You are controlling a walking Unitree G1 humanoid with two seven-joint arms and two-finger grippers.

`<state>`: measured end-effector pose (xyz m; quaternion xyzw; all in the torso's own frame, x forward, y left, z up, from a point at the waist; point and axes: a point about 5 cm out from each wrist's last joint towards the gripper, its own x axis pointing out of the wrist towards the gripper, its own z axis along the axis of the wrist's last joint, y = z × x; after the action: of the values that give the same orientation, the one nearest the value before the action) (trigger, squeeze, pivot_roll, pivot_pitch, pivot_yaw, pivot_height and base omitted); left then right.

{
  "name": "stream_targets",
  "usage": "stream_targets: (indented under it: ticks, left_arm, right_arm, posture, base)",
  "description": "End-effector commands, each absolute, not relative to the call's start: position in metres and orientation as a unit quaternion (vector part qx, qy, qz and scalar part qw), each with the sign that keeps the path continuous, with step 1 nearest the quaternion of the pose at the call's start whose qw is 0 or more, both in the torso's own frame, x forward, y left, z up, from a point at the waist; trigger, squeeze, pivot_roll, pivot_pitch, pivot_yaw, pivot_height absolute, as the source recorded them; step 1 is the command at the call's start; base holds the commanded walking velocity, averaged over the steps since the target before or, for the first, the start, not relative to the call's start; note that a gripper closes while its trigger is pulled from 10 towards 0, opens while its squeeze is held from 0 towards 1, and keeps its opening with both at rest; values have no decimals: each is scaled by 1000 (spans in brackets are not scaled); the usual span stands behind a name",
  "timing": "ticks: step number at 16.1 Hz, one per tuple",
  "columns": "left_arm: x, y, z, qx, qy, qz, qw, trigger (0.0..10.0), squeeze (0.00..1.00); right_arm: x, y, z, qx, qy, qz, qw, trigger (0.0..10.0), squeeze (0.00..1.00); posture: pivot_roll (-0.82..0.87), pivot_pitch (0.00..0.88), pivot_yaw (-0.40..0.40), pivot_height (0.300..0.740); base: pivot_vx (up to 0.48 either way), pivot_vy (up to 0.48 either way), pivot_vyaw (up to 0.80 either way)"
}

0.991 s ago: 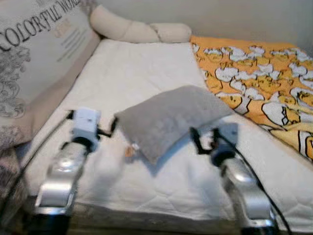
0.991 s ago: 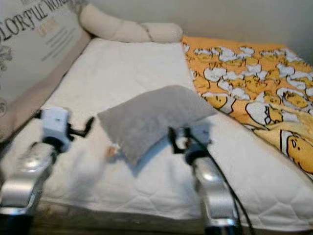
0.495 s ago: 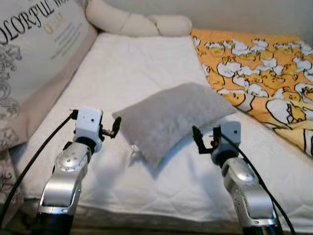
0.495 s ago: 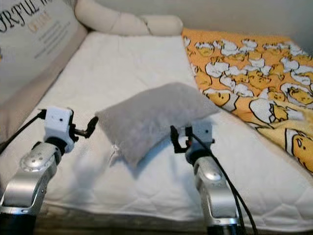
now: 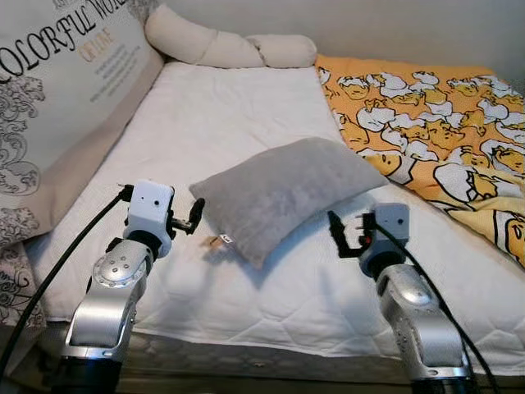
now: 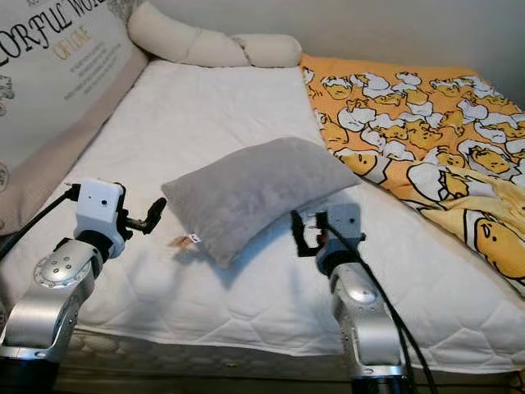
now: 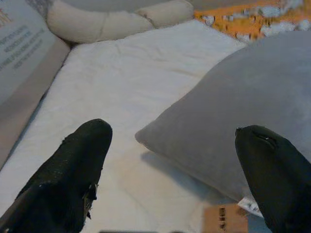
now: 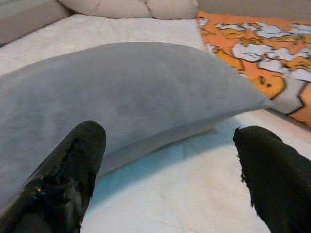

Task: Clean up the room

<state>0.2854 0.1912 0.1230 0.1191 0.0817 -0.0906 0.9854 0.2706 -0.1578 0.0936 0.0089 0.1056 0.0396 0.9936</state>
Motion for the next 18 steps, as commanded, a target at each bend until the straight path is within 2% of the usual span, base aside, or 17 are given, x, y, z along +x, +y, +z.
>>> stream_targets:
  ticks: [1, 2, 3, 6, 7, 9, 10, 11, 13, 15, 17, 18]
  left_arm:
    - [291, 194, 123, 134, 85, -95, 983, 10000, 0]
    - [311, 200, 119, 161, 114, -101, 975, 10000, 0]
    - [316, 201, 118, 168, 122, -101, 973, 10000, 0]
    - [337, 196, 90, 253, 202, -140, 936, 10000, 0]
    - [340, 190, 82, 259, 218, -152, 928, 10000, 0]
    - [341, 153, 59, 265, 256, -222, 903, 10000, 0]
    - [341, 141, 55, 264, 256, -237, 899, 10000, 0]
    - [341, 132, 53, 258, 256, -250, 897, 10000, 0]
    - [336, 94, 52, 241, 234, -323, 885, 10000, 0]
    - [332, 60, 64, 151, 191, -410, 879, 10000, 0]
    - [326, 43, 81, 89, 138, -483, 860, 10000, 0]
    - [326, 43, 87, 66, 122, -496, 857, 10000, 0]
  right_arm:
    - [274, -162, 95, 8, 108, 30, 994, 10000, 0]
    - [281, -164, 94, -8, 119, 23, 993, 10000, 0]
    - [283, -165, 93, -13, 124, 21, 992, 10000, 0]
    - [288, -180, 82, -38, 168, -18, 985, 10000, 0]
    - [289, -183, 80, -34, 171, -26, 984, 10000, 0]
    - [296, -195, 76, -36, 184, -55, 981, 10000, 0]
    - [298, -198, 76, -31, 186, -61, 980, 10000, 0]
    - [300, -199, 76, -31, 187, -62, 980, 10000, 0]
    - [303, -201, 74, -39, 192, -61, 979, 10000, 0]
    - [304, -203, 71, -42, 196, -62, 978, 10000, 0]
    - [304, -206, 68, -38, 202, -65, 977, 10000, 0]
    - [306, -207, 67, -33, 204, -66, 976, 10000, 0]
  posture:
    - [80, 0, -19, 740]
    - [63, 0, -6, 740]
    - [59, 0, -2, 740]
    - [36, 0, 3, 740]
    - [29, 0, 4, 740]
    - [20, 0, 5, 740]
    - [19, 0, 5, 740]
    - [15, 0, 4, 740]
    - [12, 0, 0, 740]
    - [19, 0, -11, 740]
    - [37, 0, -29, 740]
    - [42, 0, -33, 740]
  base:
    - [0, 0, 0]
    - [0, 0, 0]
    - [0, 0, 0]
    - [0, 0, 0]
    - [0, 0, 0]
    - [0, 0, 0]
    - [0, 0, 0]
    - [0, 0, 0]
    - [0, 0, 0]
    - [0, 0, 0]
    - [0, 0, 0]
    - [0, 0, 0]
